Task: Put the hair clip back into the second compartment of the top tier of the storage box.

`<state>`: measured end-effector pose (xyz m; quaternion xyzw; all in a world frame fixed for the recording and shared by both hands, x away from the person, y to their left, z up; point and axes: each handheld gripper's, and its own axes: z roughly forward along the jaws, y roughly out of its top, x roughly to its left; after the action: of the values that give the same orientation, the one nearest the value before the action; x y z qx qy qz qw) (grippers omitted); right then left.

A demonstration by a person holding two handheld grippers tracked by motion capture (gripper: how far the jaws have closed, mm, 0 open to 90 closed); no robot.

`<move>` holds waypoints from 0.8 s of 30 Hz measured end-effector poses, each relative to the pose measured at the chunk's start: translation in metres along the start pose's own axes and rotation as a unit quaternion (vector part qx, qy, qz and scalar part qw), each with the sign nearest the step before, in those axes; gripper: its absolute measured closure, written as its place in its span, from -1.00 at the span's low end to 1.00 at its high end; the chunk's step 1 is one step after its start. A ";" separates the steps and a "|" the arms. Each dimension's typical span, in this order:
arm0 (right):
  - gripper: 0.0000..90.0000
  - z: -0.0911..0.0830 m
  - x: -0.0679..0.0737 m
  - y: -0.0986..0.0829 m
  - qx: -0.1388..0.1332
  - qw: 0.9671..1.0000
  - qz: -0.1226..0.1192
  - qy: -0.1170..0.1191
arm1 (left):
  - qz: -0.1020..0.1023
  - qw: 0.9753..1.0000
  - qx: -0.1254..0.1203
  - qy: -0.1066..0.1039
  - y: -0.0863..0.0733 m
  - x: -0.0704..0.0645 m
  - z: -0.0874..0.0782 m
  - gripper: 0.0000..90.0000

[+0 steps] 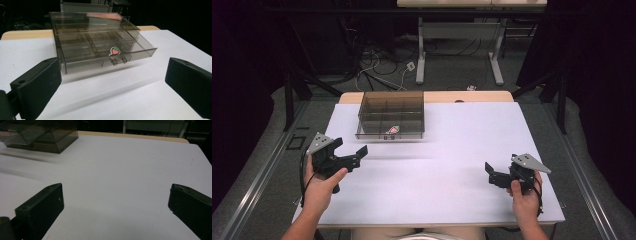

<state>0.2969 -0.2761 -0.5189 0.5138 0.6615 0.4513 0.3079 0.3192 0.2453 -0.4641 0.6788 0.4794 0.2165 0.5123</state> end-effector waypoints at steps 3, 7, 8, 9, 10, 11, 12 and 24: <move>-1.00 0.000 0.000 0.000 0.000 1.000 0.001 -0.001 | -0.001 1.000 0.001 0.002 -0.008 0.004 -0.005 -0.99; -1.00 0.000 0.000 0.000 0.003 1.000 -0.002 0.000 | -0.002 1.000 -0.008 0.004 -0.016 0.009 -0.010 -0.99; -1.00 0.000 0.000 0.000 0.003 1.000 -0.003 0.000 | -0.003 1.000 -0.010 0.003 -0.018 0.010 -0.011 -0.99; -1.00 0.000 0.000 0.000 0.002 1.000 -0.003 0.000 | -0.002 1.000 -0.010 0.005 -0.020 0.012 -0.012 -0.99; -1.00 0.000 0.000 0.000 0.003 1.000 -0.003 0.000 | -0.003 1.000 -0.011 0.006 -0.023 0.013 -0.013 -0.99; -1.00 0.000 0.000 0.000 0.005 1.000 -0.003 0.000 | -0.002 1.000 -0.012 0.007 -0.025 0.014 -0.014 -0.99; -1.00 0.000 0.000 0.000 0.005 1.000 -0.004 -0.001 | -0.002 1.000 -0.013 0.007 -0.027 0.015 -0.014 -0.99; -1.00 0.001 0.000 0.000 0.006 1.000 -0.007 0.000 | -0.008 1.000 -0.018 0.019 -0.048 0.029 -0.016 -0.99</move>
<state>0.2975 -0.2761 -0.5197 0.5108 0.6677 0.4452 0.3084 0.2987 0.2797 -0.5070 0.6616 0.4907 0.2337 0.5166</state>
